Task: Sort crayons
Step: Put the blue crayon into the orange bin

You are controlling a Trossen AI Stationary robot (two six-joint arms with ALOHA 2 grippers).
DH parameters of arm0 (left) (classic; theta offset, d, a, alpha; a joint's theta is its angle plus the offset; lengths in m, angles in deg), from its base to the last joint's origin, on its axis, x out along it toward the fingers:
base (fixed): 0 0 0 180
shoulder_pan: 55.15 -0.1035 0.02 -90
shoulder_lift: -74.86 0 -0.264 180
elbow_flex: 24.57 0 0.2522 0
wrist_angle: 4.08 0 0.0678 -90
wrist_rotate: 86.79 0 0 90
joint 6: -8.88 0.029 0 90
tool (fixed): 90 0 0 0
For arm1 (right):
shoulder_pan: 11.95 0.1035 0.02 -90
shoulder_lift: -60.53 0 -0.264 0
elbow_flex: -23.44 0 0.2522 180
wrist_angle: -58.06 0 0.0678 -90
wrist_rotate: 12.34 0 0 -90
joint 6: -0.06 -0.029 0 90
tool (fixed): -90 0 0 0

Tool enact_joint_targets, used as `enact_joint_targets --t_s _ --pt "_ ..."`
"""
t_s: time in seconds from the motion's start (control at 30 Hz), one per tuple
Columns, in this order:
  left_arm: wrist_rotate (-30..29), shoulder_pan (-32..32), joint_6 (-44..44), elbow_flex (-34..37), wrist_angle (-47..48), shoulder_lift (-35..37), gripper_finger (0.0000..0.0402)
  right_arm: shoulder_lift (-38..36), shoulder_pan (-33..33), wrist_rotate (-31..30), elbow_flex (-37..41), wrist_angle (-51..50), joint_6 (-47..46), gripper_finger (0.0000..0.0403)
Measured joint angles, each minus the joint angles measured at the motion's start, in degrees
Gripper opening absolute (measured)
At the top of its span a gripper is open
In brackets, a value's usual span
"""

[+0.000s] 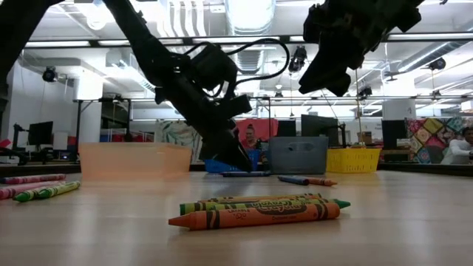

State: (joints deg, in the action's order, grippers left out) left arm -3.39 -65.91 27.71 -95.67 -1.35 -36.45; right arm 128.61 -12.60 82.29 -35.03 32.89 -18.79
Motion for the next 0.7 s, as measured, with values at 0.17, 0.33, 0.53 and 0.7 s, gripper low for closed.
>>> enact_joint_targets --t_s 0.17,0.33,0.53,0.7 --pt "-0.27 -0.66 -0.02 0.00 -0.07 -0.04 0.0169 0.02 0.00 -0.34 0.00 0.00 0.02 0.0082" --pt "-0.34 -0.88 -0.02 0.00 -0.05 -0.04 0.0169 0.02 0.00 -0.34 -0.01 0.00 0.00 0.0082" --pt "1.73 -0.88 -1.27 0.02 -0.02 -0.04 0.0169 0.02 0.00 -0.34 0.00 0.00 0.00 0.0082" --pt "1.78 -0.98 -1.43 0.15 0.15 -0.04 0.0169 0.02 0.00 -0.34 -0.01 0.00 0.00 0.0082"
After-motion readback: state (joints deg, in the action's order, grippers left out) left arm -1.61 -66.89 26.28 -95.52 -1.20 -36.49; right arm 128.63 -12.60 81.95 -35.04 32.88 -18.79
